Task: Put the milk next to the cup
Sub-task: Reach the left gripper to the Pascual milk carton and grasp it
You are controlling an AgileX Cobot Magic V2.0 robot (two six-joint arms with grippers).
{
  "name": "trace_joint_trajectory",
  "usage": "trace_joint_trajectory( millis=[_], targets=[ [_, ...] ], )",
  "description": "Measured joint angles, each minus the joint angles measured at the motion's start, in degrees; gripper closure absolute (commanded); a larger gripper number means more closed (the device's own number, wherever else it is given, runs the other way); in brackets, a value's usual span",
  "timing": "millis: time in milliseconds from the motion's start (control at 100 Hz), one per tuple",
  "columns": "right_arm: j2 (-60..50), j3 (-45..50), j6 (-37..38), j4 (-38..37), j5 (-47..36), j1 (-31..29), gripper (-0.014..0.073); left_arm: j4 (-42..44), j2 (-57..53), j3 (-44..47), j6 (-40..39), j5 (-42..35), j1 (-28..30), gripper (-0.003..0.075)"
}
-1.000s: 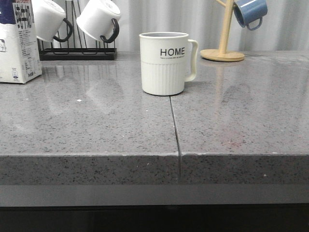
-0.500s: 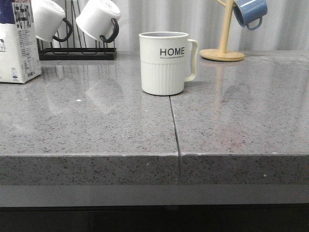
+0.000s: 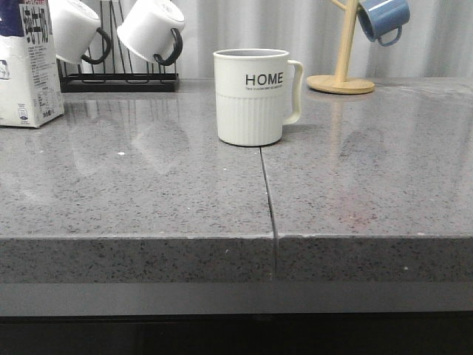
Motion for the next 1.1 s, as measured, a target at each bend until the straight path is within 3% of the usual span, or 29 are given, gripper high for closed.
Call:
trace_joint_trajectory(
  millis=[160, 260, 550, 770, 1100],
  targets=[
    [0.0, 0.0, 0.0, 0.0, 0.0, 0.0, 0.0659, -1.3, 8.4, -4.5, 0.0, -3.4, 0.0, 0.0169],
    [0.0, 0.0, 0.0, 0.0, 0.0, 0.0, 0.0659, -4.7, 12.0, -5.1, 0.0, -8.3, 0.0, 0.0022],
    [0.0, 0.0, 0.0, 0.0, 0.0, 0.0, 0.0659, -8.3, 23.8, -8.7, 0.0, -13.1, -0.8, 0.0051],
    [0.0, 0.0, 0.0, 0.0, 0.0, 0.0, 0.0659, -7.0, 33.5, -10.4, 0.0, -23.6, -3.6, 0.0052],
    [0.0, 0.0, 0.0, 0.0, 0.0, 0.0, 0.0659, -7.0, 48.0, -19.2, 0.0, -25.3, -5.9, 0.0052]
  ],
)
